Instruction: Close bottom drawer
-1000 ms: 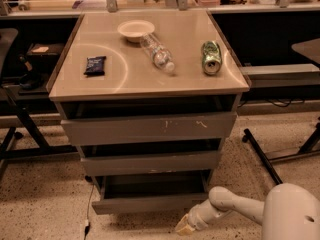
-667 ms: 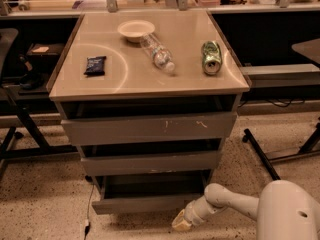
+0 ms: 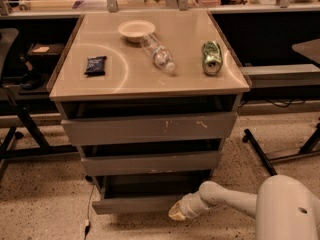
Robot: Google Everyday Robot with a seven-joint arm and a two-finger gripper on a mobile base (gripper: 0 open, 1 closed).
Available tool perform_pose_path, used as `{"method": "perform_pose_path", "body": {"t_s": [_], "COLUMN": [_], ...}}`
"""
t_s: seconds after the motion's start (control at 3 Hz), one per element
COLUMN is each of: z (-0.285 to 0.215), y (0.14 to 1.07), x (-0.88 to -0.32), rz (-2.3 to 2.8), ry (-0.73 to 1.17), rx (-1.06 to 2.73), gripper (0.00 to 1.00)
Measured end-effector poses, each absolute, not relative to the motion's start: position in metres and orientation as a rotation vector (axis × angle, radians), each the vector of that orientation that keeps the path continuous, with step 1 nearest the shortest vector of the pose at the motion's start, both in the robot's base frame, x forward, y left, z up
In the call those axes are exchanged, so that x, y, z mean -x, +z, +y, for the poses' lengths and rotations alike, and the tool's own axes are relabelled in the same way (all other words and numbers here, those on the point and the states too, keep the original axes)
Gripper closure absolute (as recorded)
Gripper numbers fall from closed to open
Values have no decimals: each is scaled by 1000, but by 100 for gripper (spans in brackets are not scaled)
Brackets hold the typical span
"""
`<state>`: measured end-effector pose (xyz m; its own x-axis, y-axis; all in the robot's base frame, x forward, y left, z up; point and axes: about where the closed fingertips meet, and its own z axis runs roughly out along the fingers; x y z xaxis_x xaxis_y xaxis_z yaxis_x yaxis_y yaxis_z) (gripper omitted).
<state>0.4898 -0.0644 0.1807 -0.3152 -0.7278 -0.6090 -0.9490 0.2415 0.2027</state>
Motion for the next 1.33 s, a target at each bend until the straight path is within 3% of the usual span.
{"method": "perform_pose_path", "body": {"t_s": [0.67,1.0,1.33], "z": [-54,-53,-53], "y": [188,188,188], "x": [-526,-526,-526], "rz": [2091,2090,2090], "ry": [648,648,648], "rx": [1552,1552,1552], "gripper": [100,82,58]}}
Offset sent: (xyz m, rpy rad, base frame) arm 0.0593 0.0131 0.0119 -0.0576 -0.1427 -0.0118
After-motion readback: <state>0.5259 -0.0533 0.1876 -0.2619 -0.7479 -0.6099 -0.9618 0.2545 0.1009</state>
